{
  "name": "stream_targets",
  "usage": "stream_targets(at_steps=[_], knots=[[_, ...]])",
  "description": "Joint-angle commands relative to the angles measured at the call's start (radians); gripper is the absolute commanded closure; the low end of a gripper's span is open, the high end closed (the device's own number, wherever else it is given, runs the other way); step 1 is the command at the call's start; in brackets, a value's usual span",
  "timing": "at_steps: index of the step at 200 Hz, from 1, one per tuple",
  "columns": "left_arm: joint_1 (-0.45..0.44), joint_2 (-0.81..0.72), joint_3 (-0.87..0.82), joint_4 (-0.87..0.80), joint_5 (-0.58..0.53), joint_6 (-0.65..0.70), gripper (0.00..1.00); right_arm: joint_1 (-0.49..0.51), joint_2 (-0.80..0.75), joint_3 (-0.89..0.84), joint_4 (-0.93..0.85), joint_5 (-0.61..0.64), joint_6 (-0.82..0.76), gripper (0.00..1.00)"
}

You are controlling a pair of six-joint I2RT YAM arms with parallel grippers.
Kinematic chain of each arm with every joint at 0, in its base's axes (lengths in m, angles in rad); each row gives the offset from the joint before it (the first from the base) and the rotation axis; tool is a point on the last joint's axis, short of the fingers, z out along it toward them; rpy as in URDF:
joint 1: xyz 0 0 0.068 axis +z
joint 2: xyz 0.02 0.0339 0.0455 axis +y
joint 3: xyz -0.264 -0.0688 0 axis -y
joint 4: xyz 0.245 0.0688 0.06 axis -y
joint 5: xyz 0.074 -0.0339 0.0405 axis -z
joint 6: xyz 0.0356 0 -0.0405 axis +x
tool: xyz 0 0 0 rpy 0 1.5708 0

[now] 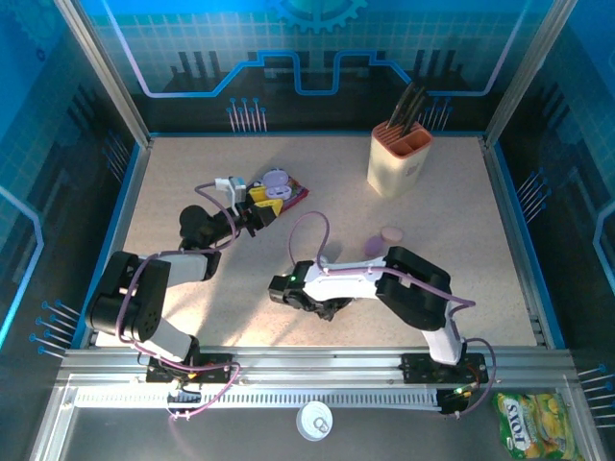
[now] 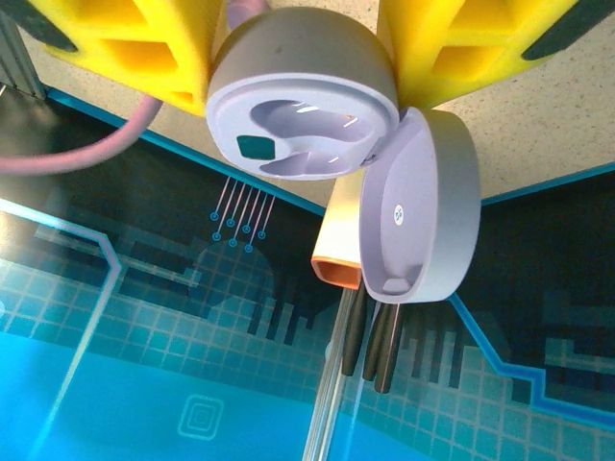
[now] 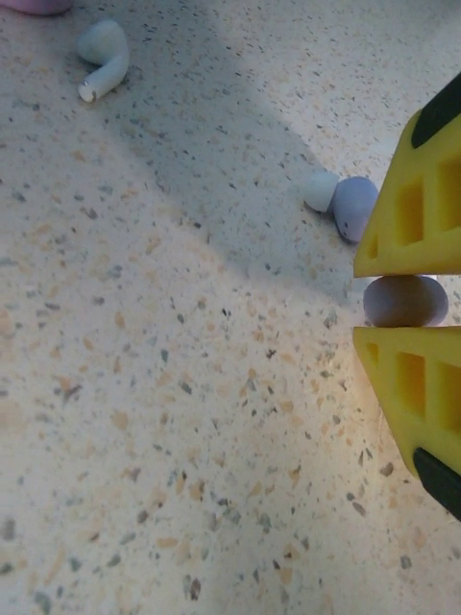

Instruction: Insert wireless bluetooth earbuds into charging case

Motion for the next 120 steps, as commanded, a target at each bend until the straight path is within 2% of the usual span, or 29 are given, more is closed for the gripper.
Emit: stream_targets(at_steps=[1,58,120], knots=[[0.009,0.014,0.019,0.042,0.023,-0.004,0.62,-0.040,-0.096,-0.053,0.085,-0.055,-0.029,0.83],[0.009,0.010,0.004,0.041,0.021,0.001,0.62,-0.174,-0.292,-0.275,0.429,-0.308,-0.048,0.83],[-0.016,0.004,-0.030,0.041,0.013,0.028,0.62,-0.302,-0.527,-0.396,0.571,-0.460,-0.056,0.81]])
